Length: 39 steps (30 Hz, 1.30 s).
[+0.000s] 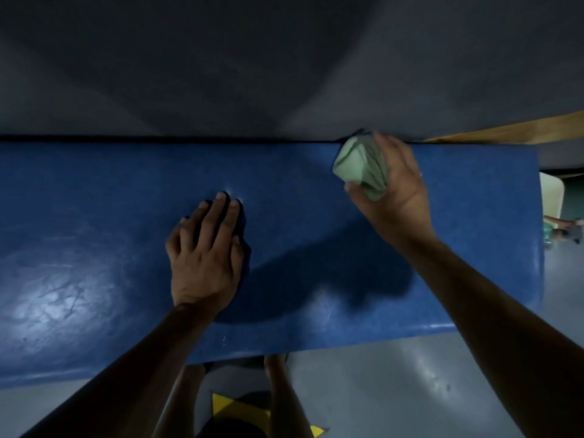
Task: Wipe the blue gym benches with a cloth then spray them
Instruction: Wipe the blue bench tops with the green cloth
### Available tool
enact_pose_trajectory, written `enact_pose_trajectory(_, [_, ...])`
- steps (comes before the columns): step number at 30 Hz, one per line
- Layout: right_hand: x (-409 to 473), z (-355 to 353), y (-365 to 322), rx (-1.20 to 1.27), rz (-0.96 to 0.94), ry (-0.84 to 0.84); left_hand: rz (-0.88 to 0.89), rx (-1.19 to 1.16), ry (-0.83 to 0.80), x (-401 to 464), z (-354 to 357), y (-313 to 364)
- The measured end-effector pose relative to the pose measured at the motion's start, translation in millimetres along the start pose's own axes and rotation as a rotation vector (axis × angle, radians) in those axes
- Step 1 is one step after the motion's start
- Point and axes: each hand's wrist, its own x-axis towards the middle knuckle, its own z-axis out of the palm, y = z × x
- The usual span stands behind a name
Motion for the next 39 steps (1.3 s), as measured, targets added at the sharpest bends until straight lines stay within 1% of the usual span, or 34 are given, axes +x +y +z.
enact_pose_trajectory(2, [8.8, -8.4, 6.9, 0.006, 0.096, -0.01, -0.002, 0.004, -0.006, -0.3, -1.0, 0.1])
enact_pose_trajectory(4, [16.2, -11.6, 11.4, -0.028, 0.156, -0.054, -0.002, -0.002, -0.013, 0.4, -1.7, 0.4])
enact_pose_trajectory(7, [23.5, -11.4, 8.5, 0.015, 0.183, -0.118, 0.001, -0.007, -0.008, 0.3, -1.7, 0.8])
enact_pose_trajectory(11, [28.3, -7.3, 6.8, 0.023, 0.17, -0.078, 0.004, 0.001, 0.003, -0.9, -1.0, 0.3])
enact_pose_trajectory(14, [22.7, -5.9, 2.8, -0.009, 0.097, -0.056, 0.005, 0.012, 0.008, -1.0, -0.6, 1.2])
enact_pose_trajectory(19, [-12.3, -15.2, -6.3, -0.076, -0.157, -0.029, -0.002, 0.015, 0.005, -1.4, -0.3, 0.9])
enact_pose_trajectory(23, [-4.4, -21.2, -4.9, -0.084, -0.19, -0.111, 0.0, 0.018, 0.015, -2.0, 0.4, 0.7])
enact_pose_trajectory(27, [30.5, -17.2, -12.7, 0.024, -0.19, -0.098, 0.0, 0.022, 0.023, -2.0, 1.0, 1.2])
enact_pose_trajectory(29, [35.5, -15.7, -12.0, 0.044, -0.15, -0.153, 0.006, 0.016, 0.02, -2.1, 1.9, 1.3])
enact_pose_trajectory(31, [31.2, -16.9, -5.6, -0.042, -0.052, -0.251, -0.002, 0.019, 0.022, -2.1, 2.2, 0.8])
enact_pose_trajectory(33, [25.6, -21.3, 2.8, -0.134, 0.019, -0.298, -0.005, 0.019, 0.02, -2.2, 2.5, 0.7])
enact_pose_trajectory(35, [25.7, -27.6, 4.0, -0.126, 0.067, -0.31, -0.002, 0.018, 0.024, -2.1, 2.3, 1.7])
enact_pose_trajectory(39, [22.3, -35.0, -1.6, -0.101, 0.213, -0.472, 0.0, 0.014, 0.02, -1.5, 1.3, 2.0])
